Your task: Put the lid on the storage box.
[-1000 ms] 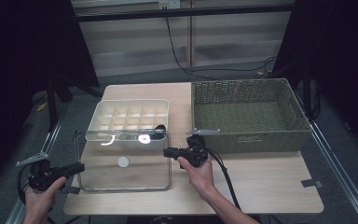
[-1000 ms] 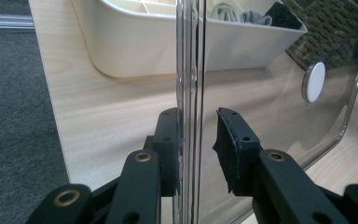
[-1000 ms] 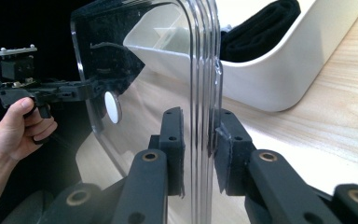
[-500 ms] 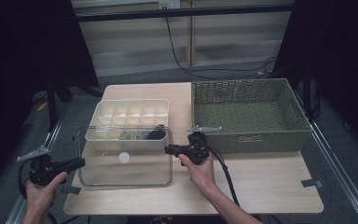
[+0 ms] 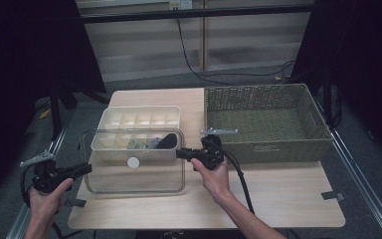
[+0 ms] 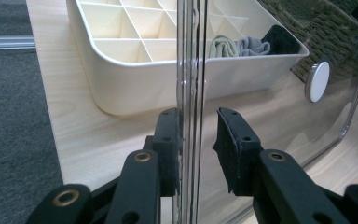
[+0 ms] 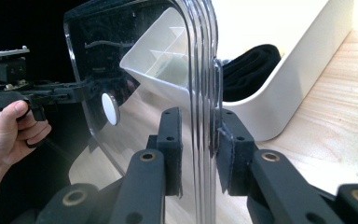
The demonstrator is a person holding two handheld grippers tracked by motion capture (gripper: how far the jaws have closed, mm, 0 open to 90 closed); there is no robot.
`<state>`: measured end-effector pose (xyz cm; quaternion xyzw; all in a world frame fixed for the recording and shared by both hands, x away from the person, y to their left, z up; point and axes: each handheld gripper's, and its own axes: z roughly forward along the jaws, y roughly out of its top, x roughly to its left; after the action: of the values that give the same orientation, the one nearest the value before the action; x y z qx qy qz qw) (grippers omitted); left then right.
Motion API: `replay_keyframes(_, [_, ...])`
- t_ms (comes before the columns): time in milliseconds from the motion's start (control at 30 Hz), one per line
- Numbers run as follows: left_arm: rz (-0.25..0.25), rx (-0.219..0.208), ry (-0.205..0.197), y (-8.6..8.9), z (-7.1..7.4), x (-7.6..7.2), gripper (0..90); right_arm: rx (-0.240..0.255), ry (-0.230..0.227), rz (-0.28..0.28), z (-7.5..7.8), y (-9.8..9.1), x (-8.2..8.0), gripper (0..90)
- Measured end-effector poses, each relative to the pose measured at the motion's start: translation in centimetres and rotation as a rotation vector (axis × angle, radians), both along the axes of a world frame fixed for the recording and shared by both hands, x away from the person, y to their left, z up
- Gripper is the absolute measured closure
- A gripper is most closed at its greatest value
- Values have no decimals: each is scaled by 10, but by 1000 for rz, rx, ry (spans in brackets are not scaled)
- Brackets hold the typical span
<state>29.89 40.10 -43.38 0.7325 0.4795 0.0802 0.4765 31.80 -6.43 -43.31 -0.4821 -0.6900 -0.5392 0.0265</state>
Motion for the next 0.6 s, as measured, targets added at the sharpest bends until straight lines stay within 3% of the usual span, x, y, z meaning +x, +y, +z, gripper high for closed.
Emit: replay_keyframes(600, [11, 0, -21, 0, 13, 17, 697, 8, -12, -19, 12, 1, 16, 728])
